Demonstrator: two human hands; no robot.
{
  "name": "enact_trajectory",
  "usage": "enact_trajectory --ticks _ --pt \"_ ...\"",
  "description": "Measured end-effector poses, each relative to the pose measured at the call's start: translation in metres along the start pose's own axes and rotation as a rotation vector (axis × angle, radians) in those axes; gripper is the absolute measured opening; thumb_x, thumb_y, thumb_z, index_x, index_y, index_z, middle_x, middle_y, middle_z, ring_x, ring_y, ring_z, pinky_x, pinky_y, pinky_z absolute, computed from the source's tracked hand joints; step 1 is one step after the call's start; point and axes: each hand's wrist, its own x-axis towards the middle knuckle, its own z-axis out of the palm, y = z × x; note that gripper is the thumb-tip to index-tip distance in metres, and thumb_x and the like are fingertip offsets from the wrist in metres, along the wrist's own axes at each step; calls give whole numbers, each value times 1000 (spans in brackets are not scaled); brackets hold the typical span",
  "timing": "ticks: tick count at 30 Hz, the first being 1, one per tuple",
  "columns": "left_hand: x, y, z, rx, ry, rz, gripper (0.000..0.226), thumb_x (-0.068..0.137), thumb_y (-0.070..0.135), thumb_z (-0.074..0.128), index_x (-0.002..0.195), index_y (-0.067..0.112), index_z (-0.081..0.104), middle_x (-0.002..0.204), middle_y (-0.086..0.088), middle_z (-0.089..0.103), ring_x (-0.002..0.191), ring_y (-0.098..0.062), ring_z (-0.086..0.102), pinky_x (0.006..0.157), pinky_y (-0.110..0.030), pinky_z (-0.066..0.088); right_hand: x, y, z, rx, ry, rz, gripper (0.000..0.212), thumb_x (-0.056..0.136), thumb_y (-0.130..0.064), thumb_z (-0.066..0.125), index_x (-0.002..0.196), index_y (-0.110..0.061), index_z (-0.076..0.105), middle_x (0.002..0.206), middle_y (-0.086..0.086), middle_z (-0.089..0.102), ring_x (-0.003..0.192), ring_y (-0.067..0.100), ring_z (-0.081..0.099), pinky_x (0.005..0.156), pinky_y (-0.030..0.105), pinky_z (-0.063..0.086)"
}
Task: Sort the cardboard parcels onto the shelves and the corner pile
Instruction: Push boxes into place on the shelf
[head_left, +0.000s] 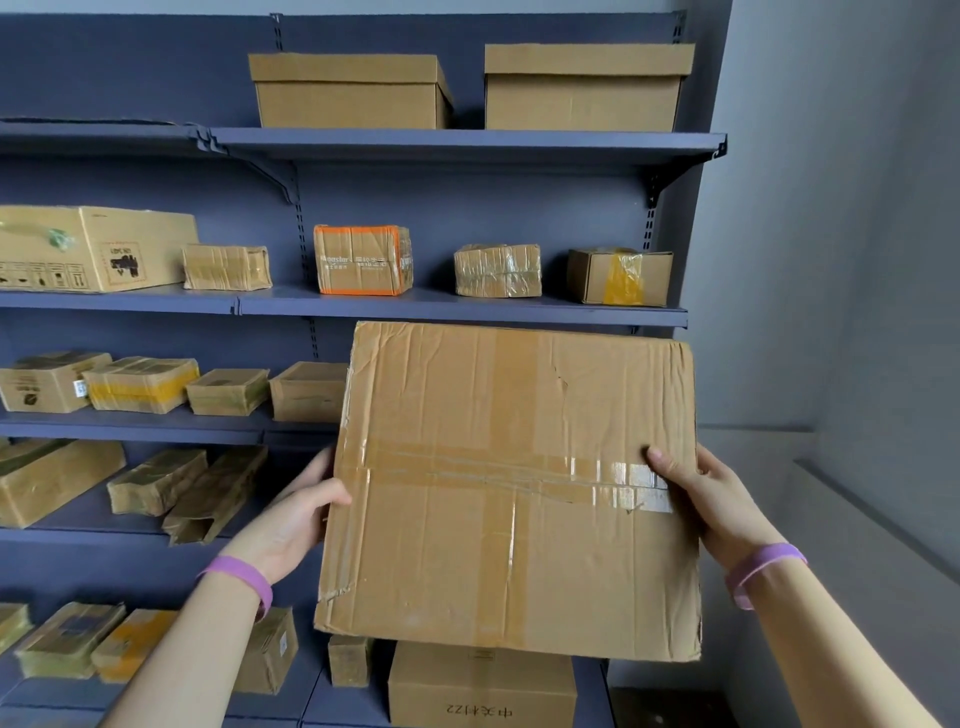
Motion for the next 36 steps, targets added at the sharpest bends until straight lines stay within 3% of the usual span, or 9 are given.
enact_trajectory --ticks 3,7,15,20,24,27,29,32,36 --pt "3 7 3 8 6 20 56 74 22 62 130 29 57 120 -4 70 120 -27 58 107 -48 41 0 9 -1 43 -2 -13 97 35 -62 92 116 -16 67 108 1 75 100 17 71 84 32 50" --pt "13 20 10 -31 83 28 37 95 47 54 125 27 61 124 -4 68 122 -23 56 111 -48 38 1 18 -1 54 -9 -15 85 47 -55 91 118 -15 66 111 3 74 102 19 71 86 33 51" --pt "28 43 19 105 194 -139 131 43 108 29 152 37 31 149 -8 49 135 -34 45 114 -60 30 8 31 -3 -38 -3 -49 56 70 -26 87 120 -19 62 112 2 72 104 22 67 87 33 51" --pt "34 53 21 23 288 -229 116 56 100 24 151 33 33 147 -13 50 135 -40 43 110 -64 33 6 40 -2 -104 8 -79 47 80 1 75 121 -16 62 111 1 70 103 17 65 77 24 49" --pt "32 44 17 -15 318 -217 75 80 81 47 136 30 49 135 -9 59 120 -32 54 106 -59 40 3 39 2 -146 -12 -96 47 78 0 76 117 -21 62 108 -5 71 97 7 67 70 15 51" --pt "29 37 12 -70 306 -165 59 88 67 50 134 29 53 124 -7 65 114 -29 58 102 -57 44 0 31 -2 -177 -66 -112 53 73 -44 81 118 -23 63 111 -9 72 108 10 66 79 19 52" --pt "25 34 10 -90 296 -139 51 91 61 51 130 29 55 121 -5 67 113 -27 60 101 -55 45 3 24 -5 -176 -107 -20 86 61 -86 62 120 -23 62 117 -14 69 110 6 63 93 30 50" --pt "20 34 9 -95 257 -102 36 94 52 52 121 30 59 119 -5 68 114 -26 60 99 -51 46 10 16 -8 -19 -165 175 85 83 -86 14 131 -30 57 131 -2 64 121 18 56 108 46 37" --pt "15 29 3 -140 189 -89 23 99 36 51 116 26 62 120 -9 69 115 -27 61 101 -53 46 12 3 -7 65 -185 159 80 85 -84 9 134 -41 54 125 -2 68 116 23 64 101 58 43"
